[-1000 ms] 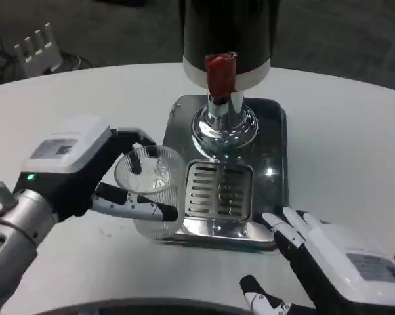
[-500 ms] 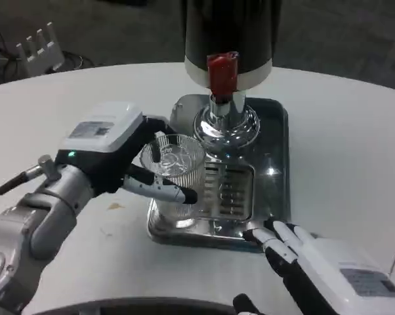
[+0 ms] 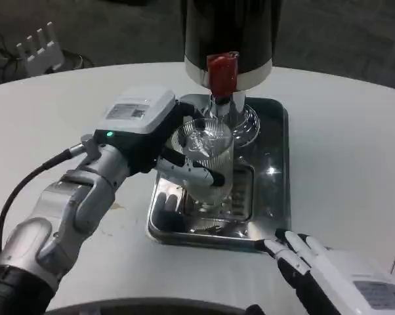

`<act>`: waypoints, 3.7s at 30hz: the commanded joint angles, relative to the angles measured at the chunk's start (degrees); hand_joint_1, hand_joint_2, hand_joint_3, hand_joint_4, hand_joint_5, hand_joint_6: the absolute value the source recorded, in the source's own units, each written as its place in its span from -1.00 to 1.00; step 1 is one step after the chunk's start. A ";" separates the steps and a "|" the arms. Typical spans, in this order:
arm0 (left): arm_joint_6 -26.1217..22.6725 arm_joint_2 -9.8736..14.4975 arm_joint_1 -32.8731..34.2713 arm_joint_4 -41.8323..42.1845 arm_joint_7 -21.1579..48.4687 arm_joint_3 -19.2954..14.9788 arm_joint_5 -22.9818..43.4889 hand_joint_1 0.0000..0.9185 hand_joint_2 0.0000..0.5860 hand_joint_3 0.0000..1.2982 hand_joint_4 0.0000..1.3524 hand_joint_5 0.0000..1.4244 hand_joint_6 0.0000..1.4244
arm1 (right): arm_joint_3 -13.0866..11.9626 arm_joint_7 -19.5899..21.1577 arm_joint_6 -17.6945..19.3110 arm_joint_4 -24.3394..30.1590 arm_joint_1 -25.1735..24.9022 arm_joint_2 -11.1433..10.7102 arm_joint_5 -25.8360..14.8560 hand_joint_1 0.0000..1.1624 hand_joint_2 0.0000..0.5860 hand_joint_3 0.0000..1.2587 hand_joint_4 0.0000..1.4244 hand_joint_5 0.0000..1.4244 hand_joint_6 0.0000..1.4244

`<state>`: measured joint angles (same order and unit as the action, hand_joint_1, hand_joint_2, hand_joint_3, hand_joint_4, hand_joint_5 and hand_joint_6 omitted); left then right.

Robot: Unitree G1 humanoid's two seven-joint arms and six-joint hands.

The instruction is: Grasp the cup under the faucet to collect the drink, then remove the cup.

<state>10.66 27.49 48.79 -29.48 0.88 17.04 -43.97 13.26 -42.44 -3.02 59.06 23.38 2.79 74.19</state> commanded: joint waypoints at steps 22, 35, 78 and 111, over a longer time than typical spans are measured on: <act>-0.27 -0.16 5.50 -4.88 4.79 4.76 0.37 -0.71 -0.86 -0.01 -0.19 0.42 0.95 | -3.87 -1.57 0.42 0.94 0.08 5.56 -5.42 -0.39 0.60 -0.79 -1.00 -0.98 -0.84; -0.40 0.60 6.46 -5.13 3.17 4.76 -0.38 -0.73 -0.81 -0.10 -0.41 0.12 0.83 | -2.19 -3.77 -4.66 0.94 -2.75 4.21 -4.81 -0.39 0.60 -0.78 -1.00 -0.96 -0.81; 4.81 7.33 -10.76 21.48 7.96 -16.30 23.52 -1.00 -0.89 -0.48 -0.47 -0.34 0.10 | 1.81 -3.74 -7.63 0.94 -5.64 2.40 -2.98 -0.37 0.63 -0.72 -1.00 -0.91 -0.79; -5.64 1.43 7.66 14.28 37.35 -16.19 50.36 -1.00 -0.57 -0.59 -0.64 -0.55 -0.38 | 0.41 -2.42 -5.34 0.94 -4.24 4.67 -2.62 -0.36 0.63 -0.72 -0.99 -0.93 -0.83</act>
<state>5.49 29.44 56.85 -15.47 37.53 0.74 6.12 13.65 -44.97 -8.36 59.10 18.84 2.96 71.97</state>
